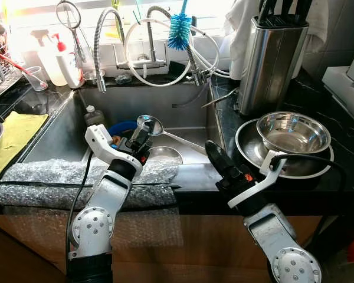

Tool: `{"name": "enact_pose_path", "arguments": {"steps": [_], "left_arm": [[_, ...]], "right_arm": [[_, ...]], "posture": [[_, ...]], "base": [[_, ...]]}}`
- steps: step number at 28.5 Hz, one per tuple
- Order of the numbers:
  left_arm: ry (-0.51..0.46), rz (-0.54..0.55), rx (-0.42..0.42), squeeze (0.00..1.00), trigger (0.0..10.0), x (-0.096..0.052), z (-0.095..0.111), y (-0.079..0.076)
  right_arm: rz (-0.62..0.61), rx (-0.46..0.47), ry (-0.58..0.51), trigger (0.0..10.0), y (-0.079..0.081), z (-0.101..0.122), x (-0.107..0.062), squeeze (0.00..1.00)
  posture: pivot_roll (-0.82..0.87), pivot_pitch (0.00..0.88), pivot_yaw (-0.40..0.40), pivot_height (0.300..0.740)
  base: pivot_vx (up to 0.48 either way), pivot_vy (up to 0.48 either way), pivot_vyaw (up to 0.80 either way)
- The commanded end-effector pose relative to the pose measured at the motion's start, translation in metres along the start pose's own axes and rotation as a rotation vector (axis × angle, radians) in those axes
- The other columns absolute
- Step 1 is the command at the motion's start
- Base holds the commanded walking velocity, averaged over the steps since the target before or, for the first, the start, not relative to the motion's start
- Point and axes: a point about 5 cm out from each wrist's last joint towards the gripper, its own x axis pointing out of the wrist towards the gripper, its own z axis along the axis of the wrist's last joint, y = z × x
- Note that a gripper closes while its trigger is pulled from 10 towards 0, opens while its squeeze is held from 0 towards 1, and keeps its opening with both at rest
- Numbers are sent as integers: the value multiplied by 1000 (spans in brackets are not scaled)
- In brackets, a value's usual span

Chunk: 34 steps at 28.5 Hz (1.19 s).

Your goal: Kitchen organization

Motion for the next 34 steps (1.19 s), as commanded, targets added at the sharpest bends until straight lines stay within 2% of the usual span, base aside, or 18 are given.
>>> {"name": "enact_pose_path", "arguments": {"steps": [1,13,21,22,23,28,31,34], "left_arm": [[-1,11,1,0,0,-1,-2,0],[-11,24,0,0,0,-1,-1,1],[-59,68,-48,0,0,-1,5,8],[-68,76,-55,0,0,-1,6,9],[-81,88,-63,0,0,-1,8,11],[-101,104,-82,0,0,-2,11,13],[-171,174,-69,0,0,-1,20,18],[-245,201,-56,0,0,4,33,15]], "right_arm": [[41,-8,15,10000,8,-3,4,1000],[57,-33,2,10000,12,0,11,1000],[6,-69,-55,10000,10,10,16,1000],[2,-77,-62,10000,9,12,17,318],[-9,-93,-76,10000,9,14,17,0],[-63,-95,-124,10000,5,21,19,0],[-65,-128,-154,10000,8,27,20,0],[-48,-132,-167,10000,13,30,21,0]], "posture": [[-121,0,95,740],[-114,0,96,740],[-114,0,98,740],[-115,0,99,740],[-115,0,99,740],[-114,0,100,740],[-115,0,101,740],[-119,0,103,740]], "base": [[0,0,0],[0,0,0],[0,0,0],[0,0,0],[0,0,0],[0,0,0],[0,0,0],[0,0,0]]}}
